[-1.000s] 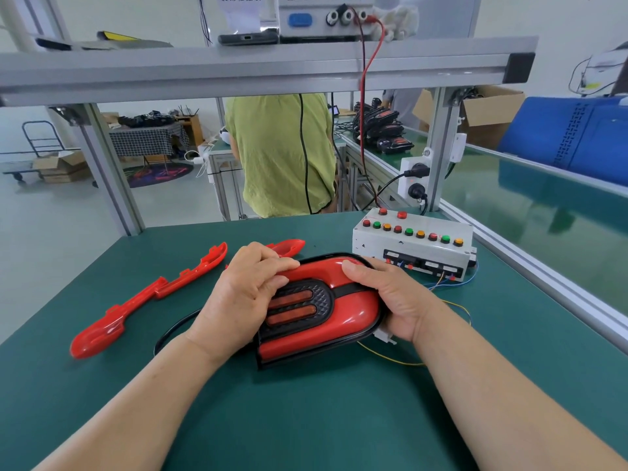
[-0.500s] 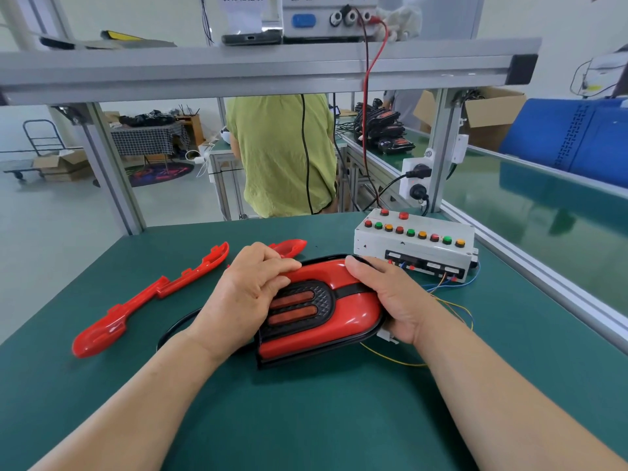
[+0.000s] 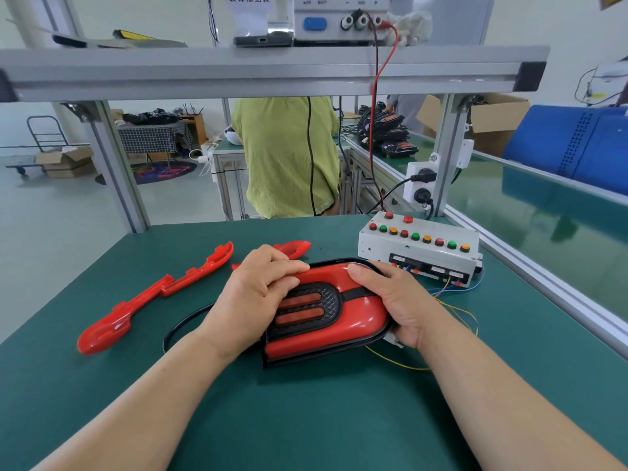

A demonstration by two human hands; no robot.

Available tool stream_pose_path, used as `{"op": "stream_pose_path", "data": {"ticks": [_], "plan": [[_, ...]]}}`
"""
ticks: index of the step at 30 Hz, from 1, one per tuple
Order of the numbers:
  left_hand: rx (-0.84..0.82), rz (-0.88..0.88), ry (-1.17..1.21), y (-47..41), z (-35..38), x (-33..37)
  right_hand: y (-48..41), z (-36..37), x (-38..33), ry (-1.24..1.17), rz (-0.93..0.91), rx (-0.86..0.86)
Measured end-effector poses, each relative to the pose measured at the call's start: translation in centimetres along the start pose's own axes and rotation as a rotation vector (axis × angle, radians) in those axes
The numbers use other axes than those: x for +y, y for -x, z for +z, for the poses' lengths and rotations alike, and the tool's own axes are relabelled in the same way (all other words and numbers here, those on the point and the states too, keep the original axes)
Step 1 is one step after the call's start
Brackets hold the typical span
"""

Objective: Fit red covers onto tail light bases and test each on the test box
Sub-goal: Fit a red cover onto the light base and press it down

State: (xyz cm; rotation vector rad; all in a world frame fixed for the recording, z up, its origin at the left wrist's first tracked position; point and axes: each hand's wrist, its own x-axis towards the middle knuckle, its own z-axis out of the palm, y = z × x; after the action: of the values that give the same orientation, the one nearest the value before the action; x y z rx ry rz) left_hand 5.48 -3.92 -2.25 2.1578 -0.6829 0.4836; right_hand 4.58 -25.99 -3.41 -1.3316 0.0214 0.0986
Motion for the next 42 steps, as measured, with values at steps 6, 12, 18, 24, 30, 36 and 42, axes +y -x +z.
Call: {"op": "stream_pose_path", "data": {"ticks": [6, 12, 18, 24, 30, 36, 42], "plan": [[0.013, -0.139, 0.157, -0.1, 0.0, -0.2, 0.0, -0.1, -0.1, -0.043, 0.000, 0.015], [0.142, -0.543, 0.324, -1.2, -2.4, -1.9, 0.0, -0.1, -0.3, -0.059, -0.011, 0.040], [-0.234, -0.691, 0.692, -0.6, -1.3, -1.7, 0.0, -0.2, -0.2, -0.063, -0.032, 0.035], [-0.240, -0.760, 0.964, -0.5, -0.9, -1.7, 0.0, -0.3, -0.2, -0.049, -0.043, 0.014], [-0.188, -0.726, 0.961, -0.5, -0.2, -1.6, 0.2, -0.2, -0.1, -0.057, -0.035, 0.014], [-0.155, -0.747, 0.973, -0.7, 0.5, -1.7, 0.2, -0.3, -0.1, -0.084, -0.029, 0.001], [-0.185, -0.771, 0.976, -0.7, 0.1, -1.5, 0.0, -0.4, -0.1, -0.086, -0.025, -0.006]]}}
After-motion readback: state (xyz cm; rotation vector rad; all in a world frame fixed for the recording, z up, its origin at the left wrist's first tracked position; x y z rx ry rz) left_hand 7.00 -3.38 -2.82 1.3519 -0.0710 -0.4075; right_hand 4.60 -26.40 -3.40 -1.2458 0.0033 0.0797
